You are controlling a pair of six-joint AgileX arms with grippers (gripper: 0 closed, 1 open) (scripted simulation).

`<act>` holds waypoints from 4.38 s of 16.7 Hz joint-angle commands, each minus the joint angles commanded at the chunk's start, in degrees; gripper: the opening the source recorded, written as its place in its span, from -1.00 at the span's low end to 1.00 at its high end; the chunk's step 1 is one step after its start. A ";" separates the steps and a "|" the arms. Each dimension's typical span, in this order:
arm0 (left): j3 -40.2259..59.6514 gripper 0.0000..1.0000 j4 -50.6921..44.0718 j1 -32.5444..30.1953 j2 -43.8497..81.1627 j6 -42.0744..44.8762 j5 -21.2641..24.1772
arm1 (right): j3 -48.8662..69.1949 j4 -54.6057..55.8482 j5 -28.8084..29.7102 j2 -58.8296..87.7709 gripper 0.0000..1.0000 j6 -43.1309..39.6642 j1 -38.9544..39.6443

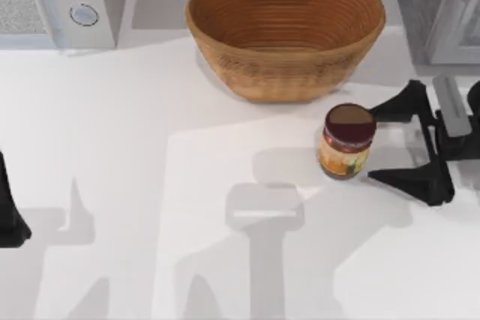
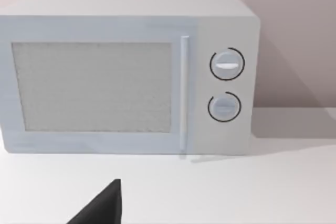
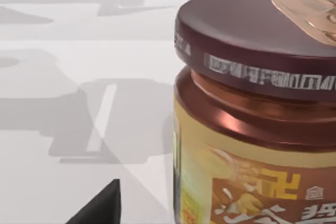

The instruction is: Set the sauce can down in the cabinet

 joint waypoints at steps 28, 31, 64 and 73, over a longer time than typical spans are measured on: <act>0.00 1.00 0.00 0.00 0.00 0.00 0.00 | -18.83 84.88 4.16 -2.13 1.00 68.68 8.92; 0.00 1.00 0.00 0.00 0.00 0.00 0.00 | -18.83 84.88 4.16 -2.13 0.85 68.68 8.92; 0.00 1.00 0.00 0.00 0.00 0.00 0.00 | -15.26 57.28 3.80 -25.36 -1.00 68.97 9.04; 0.00 1.00 0.00 0.00 0.00 0.00 0.00 | -16.19 54.87 5.54 -28.14 -1.00 70.55 7.87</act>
